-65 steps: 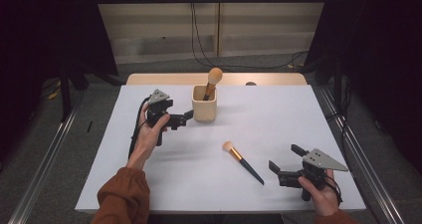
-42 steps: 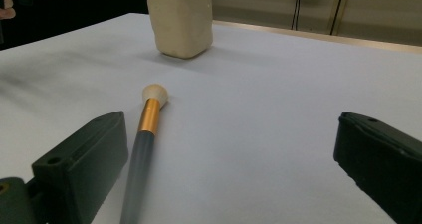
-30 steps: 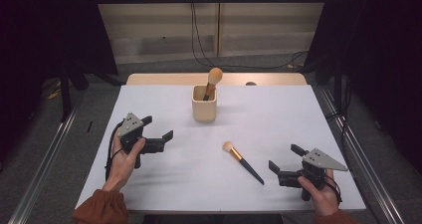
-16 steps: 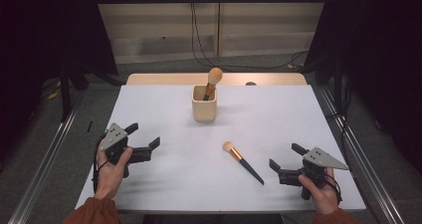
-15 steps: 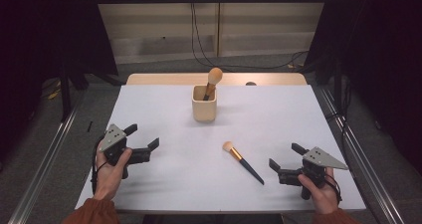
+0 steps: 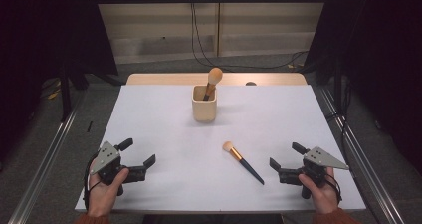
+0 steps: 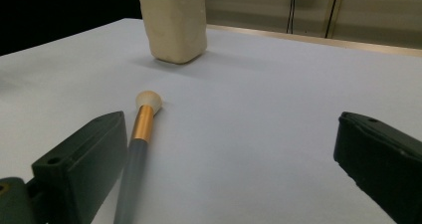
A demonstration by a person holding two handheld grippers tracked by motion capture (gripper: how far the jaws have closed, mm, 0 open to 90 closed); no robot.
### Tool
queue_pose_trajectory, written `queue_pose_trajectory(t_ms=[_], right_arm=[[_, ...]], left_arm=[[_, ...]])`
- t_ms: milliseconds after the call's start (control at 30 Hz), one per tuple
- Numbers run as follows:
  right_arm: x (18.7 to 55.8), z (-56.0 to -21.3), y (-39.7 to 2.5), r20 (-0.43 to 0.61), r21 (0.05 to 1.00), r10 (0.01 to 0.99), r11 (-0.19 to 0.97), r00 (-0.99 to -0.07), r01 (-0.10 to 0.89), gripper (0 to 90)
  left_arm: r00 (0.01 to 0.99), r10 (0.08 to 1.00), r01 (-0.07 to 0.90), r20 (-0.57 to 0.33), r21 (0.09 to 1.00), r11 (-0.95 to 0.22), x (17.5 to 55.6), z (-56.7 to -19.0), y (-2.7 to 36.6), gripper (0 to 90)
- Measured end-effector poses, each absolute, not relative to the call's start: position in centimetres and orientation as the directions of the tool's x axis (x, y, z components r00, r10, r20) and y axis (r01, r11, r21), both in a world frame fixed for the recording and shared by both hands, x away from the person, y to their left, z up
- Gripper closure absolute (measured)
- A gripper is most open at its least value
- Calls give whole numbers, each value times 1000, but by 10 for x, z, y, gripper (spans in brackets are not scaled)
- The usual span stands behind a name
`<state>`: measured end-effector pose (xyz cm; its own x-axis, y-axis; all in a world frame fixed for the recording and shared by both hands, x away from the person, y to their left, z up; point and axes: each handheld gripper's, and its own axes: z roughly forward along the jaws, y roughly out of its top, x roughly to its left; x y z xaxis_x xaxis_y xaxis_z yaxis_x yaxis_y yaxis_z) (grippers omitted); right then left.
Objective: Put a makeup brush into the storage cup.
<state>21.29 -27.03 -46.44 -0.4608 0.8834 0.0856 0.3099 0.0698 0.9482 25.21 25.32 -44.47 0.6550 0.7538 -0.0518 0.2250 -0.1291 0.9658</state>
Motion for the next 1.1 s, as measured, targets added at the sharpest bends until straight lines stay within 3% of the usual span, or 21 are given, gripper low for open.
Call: queue_pose_trajectory(t_ms=[100,800,1100], right_arm=[[212,-464,-271,77,949,883,77,-464,305,4],[214,-462,-270,82,950,881,72,-466,303,3],[215,-462,-264,76,948,856,96,-511,303,3]], left_arm=[[669,743,195,-30,971,-136,244,-443,252,13],[652,756,251,-63,958,-136,250,-454,257,28],[643,762,259,-79,958,-119,250,-454,258,26]])
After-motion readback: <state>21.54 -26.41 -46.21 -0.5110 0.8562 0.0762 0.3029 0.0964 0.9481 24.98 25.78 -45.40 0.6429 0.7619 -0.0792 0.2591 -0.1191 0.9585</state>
